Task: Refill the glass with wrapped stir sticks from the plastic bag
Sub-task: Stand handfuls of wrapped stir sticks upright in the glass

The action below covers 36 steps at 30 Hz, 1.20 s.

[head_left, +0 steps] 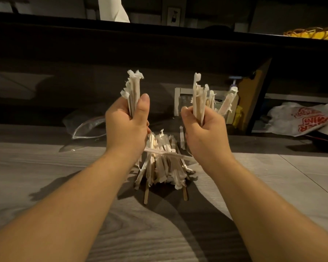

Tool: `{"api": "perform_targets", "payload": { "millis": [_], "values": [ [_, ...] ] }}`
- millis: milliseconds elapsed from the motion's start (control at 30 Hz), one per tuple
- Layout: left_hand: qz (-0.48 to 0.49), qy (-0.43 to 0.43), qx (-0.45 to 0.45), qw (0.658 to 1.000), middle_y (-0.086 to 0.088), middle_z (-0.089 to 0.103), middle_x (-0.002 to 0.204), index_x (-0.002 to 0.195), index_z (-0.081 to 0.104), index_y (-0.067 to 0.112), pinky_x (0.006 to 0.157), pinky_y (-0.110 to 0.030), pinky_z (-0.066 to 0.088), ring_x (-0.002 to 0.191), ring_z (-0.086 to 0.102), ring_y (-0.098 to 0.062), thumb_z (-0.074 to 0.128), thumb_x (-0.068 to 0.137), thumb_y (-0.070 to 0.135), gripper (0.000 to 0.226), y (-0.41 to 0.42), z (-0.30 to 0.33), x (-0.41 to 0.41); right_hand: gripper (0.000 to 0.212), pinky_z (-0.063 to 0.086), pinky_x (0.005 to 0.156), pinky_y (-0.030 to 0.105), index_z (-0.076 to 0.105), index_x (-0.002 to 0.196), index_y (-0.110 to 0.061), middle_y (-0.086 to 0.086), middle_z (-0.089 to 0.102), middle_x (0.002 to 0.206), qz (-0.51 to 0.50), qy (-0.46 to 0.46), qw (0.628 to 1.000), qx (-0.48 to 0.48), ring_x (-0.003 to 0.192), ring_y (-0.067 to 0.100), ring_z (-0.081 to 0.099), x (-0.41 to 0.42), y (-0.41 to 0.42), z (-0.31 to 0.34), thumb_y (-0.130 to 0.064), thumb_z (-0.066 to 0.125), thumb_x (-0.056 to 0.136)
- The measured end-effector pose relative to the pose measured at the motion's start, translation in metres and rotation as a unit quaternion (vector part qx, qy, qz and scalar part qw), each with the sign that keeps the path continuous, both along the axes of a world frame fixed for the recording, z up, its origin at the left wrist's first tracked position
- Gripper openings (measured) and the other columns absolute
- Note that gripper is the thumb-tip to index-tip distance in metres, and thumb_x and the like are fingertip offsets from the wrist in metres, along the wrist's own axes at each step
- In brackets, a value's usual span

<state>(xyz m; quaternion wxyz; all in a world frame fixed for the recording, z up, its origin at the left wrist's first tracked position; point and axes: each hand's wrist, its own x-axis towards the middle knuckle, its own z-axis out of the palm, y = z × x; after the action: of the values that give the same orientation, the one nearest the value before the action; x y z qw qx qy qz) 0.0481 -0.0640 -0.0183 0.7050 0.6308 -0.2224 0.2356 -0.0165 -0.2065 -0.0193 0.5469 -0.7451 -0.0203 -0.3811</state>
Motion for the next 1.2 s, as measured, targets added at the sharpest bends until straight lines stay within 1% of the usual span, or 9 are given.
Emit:
{"api": "perform_targets", "payload": {
  "millis": [133,300,467,600,700,767,867,1000,1200],
  "values": [
    [0.023,0.047,0.044,0.998,-0.002,0.067,0.073,0.085,0.064,0.022,0.048,-0.011,0.048,0.054,0.065,-0.005,0.061,0.098,0.028,0.014,-0.004,-0.007,0.006,0.019,0.056,0.056,0.034,0.064,0.083,-0.021,-0.002,0.060,0.067,-0.026,0.071,0.997,-0.022,0.059,0.013,0.059,0.001,-0.002,-0.007,-0.033,0.062,0.098],
    [0.024,0.106,0.099,0.989,-0.004,0.067,0.070,0.081,0.065,0.020,0.042,-0.012,0.048,0.049,0.063,-0.002,0.062,0.096,0.026,0.017,-0.004,-0.014,0.014,0.024,0.050,0.046,0.021,0.063,0.083,-0.018,-0.004,0.059,0.064,-0.041,0.102,0.994,-0.012,0.051,0.004,0.056,0.005,-0.003,-0.013,-0.034,0.057,0.100],
    [0.055,0.111,0.107,0.986,0.002,0.060,0.057,0.074,0.063,0.015,0.036,-0.012,0.039,0.045,0.056,-0.001,0.054,0.101,0.036,0.035,-0.004,-0.010,0.010,0.030,0.042,0.045,0.013,0.060,0.080,-0.019,-0.016,0.052,0.054,-0.053,0.018,0.998,-0.030,0.048,-0.001,0.049,0.001,-0.001,-0.006,-0.034,0.051,0.103],
    [0.069,0.022,0.044,0.996,0.002,0.055,0.057,0.075,0.060,0.016,0.043,-0.009,0.041,0.046,0.053,0.000,0.049,0.103,0.037,0.037,-0.003,0.005,-0.002,0.035,0.040,0.051,0.028,0.055,0.071,-0.018,-0.010,0.048,0.056,-0.055,-0.037,0.998,-0.024,0.051,0.006,0.044,-0.007,-0.009,0.003,-0.035,0.054,0.102],
    [0.037,-0.023,0.026,0.999,-0.006,0.052,0.060,0.075,0.056,0.012,0.049,-0.034,0.048,0.052,0.053,-0.017,0.049,0.102,0.041,0.040,-0.010,0.023,-0.010,0.040,0.038,0.049,0.031,0.052,0.068,-0.011,-0.003,0.046,0.056,-0.066,-0.068,0.995,0.017,0.050,0.016,0.043,-0.012,-0.017,0.015,-0.033,0.056,0.102],
    [0.001,-0.048,0.015,0.999,-0.007,0.048,0.059,0.068,0.053,0.016,0.047,-0.043,0.042,0.051,0.048,-0.027,0.053,0.098,0.046,0.042,-0.019,0.039,-0.015,0.043,0.034,0.043,0.026,0.048,0.064,-0.013,-0.004,0.044,0.051,-0.060,-0.092,0.993,0.053,0.045,0.013,0.040,-0.015,-0.021,0.028,-0.033,0.057,0.101],
    [-0.063,-0.064,-0.030,0.996,-0.006,0.041,0.053,0.056,0.047,0.025,0.049,-0.043,0.036,0.047,0.039,-0.026,0.058,0.090,0.050,0.044,-0.037,0.064,-0.019,0.045,0.031,0.042,0.028,0.047,0.061,-0.015,-0.001,0.042,0.050,-0.035,-0.129,0.988,0.080,0.044,0.015,0.038,-0.015,-0.025,0.049,-0.034,0.059,0.100],
    [-0.135,-0.055,-0.069,0.987,-0.009,0.035,0.054,0.056,0.041,0.024,0.050,-0.047,0.032,0.048,0.031,-0.026,0.061,0.091,0.053,0.050,-0.071,0.084,-0.019,0.045,0.029,0.047,0.038,0.045,0.060,-0.020,0.001,0.040,0.051,-0.021,-0.173,0.978,0.116,0.045,0.019,0.035,-0.006,-0.033,0.070,-0.035,0.055,0.102],
    [-0.233,-0.036,-0.114,0.965,0.004,0.036,0.050,0.058,0.043,0.023,0.043,-0.033,0.025,0.043,0.028,-0.014,0.054,0.099,0.045,0.048,-0.108,0.096,-0.005,0.041,0.032,0.049,0.041,0.047,0.068,-0.014,0.007,0.041,0.057,-0.033,-0.198,0.975,0.096,0.049,0.025,0.037,0.012,-0.049,0.085,-0.034,0.049,0.104]
  ]
}}
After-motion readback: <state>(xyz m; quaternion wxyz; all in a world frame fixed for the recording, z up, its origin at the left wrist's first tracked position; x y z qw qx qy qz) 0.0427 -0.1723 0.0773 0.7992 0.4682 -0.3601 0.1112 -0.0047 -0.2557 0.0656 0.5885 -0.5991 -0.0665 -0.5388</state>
